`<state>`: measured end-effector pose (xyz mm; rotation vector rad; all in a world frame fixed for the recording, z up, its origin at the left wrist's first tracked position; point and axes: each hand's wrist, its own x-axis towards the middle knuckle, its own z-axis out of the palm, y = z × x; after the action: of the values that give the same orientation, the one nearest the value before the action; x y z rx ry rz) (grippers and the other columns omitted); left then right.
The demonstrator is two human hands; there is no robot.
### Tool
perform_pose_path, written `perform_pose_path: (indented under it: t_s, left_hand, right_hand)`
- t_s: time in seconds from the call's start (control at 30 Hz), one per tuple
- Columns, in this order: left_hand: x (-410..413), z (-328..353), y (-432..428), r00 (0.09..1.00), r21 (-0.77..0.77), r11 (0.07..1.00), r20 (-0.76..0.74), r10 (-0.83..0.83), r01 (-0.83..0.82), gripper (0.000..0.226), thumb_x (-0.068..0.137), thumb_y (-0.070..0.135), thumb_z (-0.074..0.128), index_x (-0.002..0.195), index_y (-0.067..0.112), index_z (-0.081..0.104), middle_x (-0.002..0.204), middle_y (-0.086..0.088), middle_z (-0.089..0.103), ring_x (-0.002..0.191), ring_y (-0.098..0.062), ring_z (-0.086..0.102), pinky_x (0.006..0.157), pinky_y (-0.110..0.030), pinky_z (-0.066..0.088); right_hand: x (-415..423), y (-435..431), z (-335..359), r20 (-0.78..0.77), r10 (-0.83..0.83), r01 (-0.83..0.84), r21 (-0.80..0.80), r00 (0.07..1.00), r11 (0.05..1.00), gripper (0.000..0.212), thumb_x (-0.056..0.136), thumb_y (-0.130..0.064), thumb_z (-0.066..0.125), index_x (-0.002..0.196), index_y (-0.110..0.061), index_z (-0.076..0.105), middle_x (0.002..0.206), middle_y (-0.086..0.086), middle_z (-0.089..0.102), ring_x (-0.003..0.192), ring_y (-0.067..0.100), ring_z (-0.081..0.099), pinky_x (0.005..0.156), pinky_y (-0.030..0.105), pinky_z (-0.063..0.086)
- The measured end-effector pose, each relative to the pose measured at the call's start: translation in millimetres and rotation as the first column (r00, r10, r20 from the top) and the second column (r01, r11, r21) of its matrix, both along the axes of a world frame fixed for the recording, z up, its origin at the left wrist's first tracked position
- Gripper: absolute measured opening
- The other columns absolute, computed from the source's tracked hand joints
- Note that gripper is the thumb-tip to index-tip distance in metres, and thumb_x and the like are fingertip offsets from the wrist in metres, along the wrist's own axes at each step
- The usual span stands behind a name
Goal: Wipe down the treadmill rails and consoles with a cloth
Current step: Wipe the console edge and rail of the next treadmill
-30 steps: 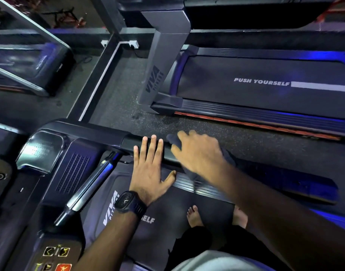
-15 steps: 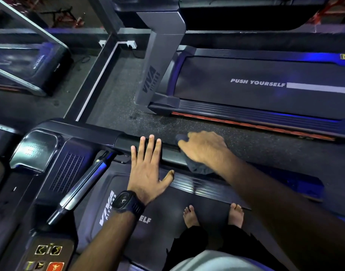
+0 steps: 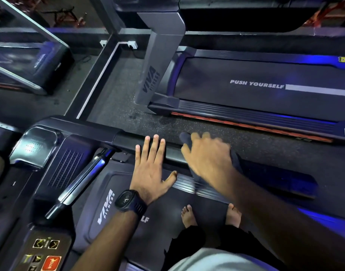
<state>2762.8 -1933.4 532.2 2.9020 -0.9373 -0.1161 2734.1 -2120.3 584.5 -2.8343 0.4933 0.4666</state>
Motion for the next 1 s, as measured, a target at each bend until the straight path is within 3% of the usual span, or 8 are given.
perform_pose_path:
  t_s: [0.1, 0.17, 0.3, 0.5, 0.57, 0.7, 0.87, 1.0]
  left_hand:
    - [-1.7, -0.7, -1.9, 1.000, -0.006, 1.000, 0.004, 0.006, -0.006, 0.098, 0.080, 0.059, 0.045, 0.158, 0.008, 0.018, 0.167, -0.011, 0.008, 0.154, -0.027, -0.004, 0.123, -0.051, -0.003]
    - [-2.5, -1.3, -3.7, 1.000, 0.003, 1.000, 0.006, 0.000, 0.000, 0.098, 0.079, 0.059, 0.045, 0.158, 0.008, 0.018, 0.167, -0.011, 0.008, 0.154, -0.028, -0.003, 0.123, -0.053, -0.001]
    - [-5.4, -1.7, -6.2, 1.000, 0.015, 1.000, 0.007, 0.000, 0.000, 0.097, 0.081, 0.060, 0.044, 0.158, 0.008, 0.017, 0.167, -0.010, 0.008, 0.154, -0.028, -0.005, 0.123, -0.055, 0.002]
    - [-10.3, -1.0, -11.4, 1.000, 0.003, 1.000, 0.003, 0.001, -0.001, 0.098, 0.080, 0.060, 0.043, 0.158, 0.008, 0.017, 0.167, -0.011, 0.008, 0.154, -0.027, -0.005, 0.123, -0.054, 0.000]
    - [-10.3, -1.4, -12.0, 1.000, 0.002, 1.000, 0.002, 0.004, -0.004, 0.097, 0.080, 0.060, 0.043, 0.158, 0.008, 0.018, 0.167, -0.011, 0.008, 0.154, -0.028, -0.003, 0.123, -0.056, 0.002]
    - [-13.0, -1.0, -15.5, 1.000, 0.000, 1.000, 0.002, 0.004, -0.004, 0.096, 0.081, 0.059, 0.043, 0.158, 0.008, 0.018, 0.167, -0.012, 0.009, 0.154, -0.029, -0.003, 0.122, -0.058, 0.004]
    - [-15.4, -0.9, -19.3, 1.000, -0.017, 1.000, 0.007, 0.001, -0.001, 0.096, 0.080, 0.058, 0.044, 0.158, 0.008, 0.019, 0.166, -0.012, 0.011, 0.154, -0.029, -0.002, 0.122, -0.057, 0.004]
    - [-17.7, -1.3, -25.0, 1.000, -0.001, 1.000, 0.001, -0.009, 0.009, 0.097, 0.079, 0.058, 0.044, 0.158, 0.008, 0.019, 0.166, -0.012, 0.011, 0.154, -0.029, -0.002, 0.122, -0.058, 0.003]
  right_hand:
    - [-23.9, 19.8, 3.4, 0.017, 0.125, -0.121, -0.152, 0.992, 0.981, 0.059, 0.097, -0.057, 0.036, 0.142, -0.021, 0.045, 0.128, 0.009, 0.060, 0.103, 0.038, 0.061, 0.082, 0.048, 0.047]
    - [-6.0, 8.7, 0.8, 0.071, 0.151, -0.149, -0.043, 0.986, 0.988, 0.053, 0.099, -0.056, 0.034, 0.137, -0.022, 0.049, 0.125, 0.008, 0.062, 0.104, 0.037, 0.062, 0.082, 0.046, 0.049]
    - [20.9, -21.1, 0.8, -0.126, 0.017, 0.011, 0.217, 0.992, 0.976, 0.056, 0.103, -0.054, 0.026, 0.135, -0.020, 0.056, 0.129, 0.011, 0.064, 0.116, 0.035, 0.060, 0.084, 0.041, 0.043]
    - [-30.6, 8.7, 2.2, 0.013, 0.106, -0.102, -0.159, 0.994, 0.982, 0.060, 0.097, -0.058, 0.037, 0.142, -0.020, 0.047, 0.126, 0.009, 0.061, 0.103, 0.038, 0.061, 0.082, 0.048, 0.048]
    - [-12.0, -2.4, 1.3, 0.053, 0.148, -0.146, -0.042, 0.988, 0.988, 0.055, 0.099, -0.057, 0.034, 0.137, -0.022, 0.050, 0.126, 0.009, 0.062, 0.106, 0.038, 0.063, 0.083, 0.047, 0.050]
    - [19.3, -34.1, -1.1, -0.147, 0.033, 0.002, 0.231, 0.989, 0.973, 0.059, 0.103, -0.054, 0.024, 0.134, -0.018, 0.059, 0.132, 0.012, 0.063, 0.118, 0.035, 0.060, 0.087, 0.042, 0.044]
    - [-37.6, -1.2, 3.3, -0.002, 0.075, -0.075, -0.153, 0.997, 0.985, 0.059, 0.099, -0.056, 0.035, 0.142, -0.018, 0.045, 0.128, 0.011, 0.059, 0.106, 0.038, 0.060, 0.084, 0.048, 0.046]
    - [-11.1, -15.7, 1.0, 0.017, 0.103, -0.103, 0.006, 0.995, 0.995, 0.052, 0.101, -0.055, 0.032, 0.133, -0.019, 0.053, 0.124, 0.010, 0.063, 0.108, 0.036, 0.062, 0.082, 0.043, 0.047]
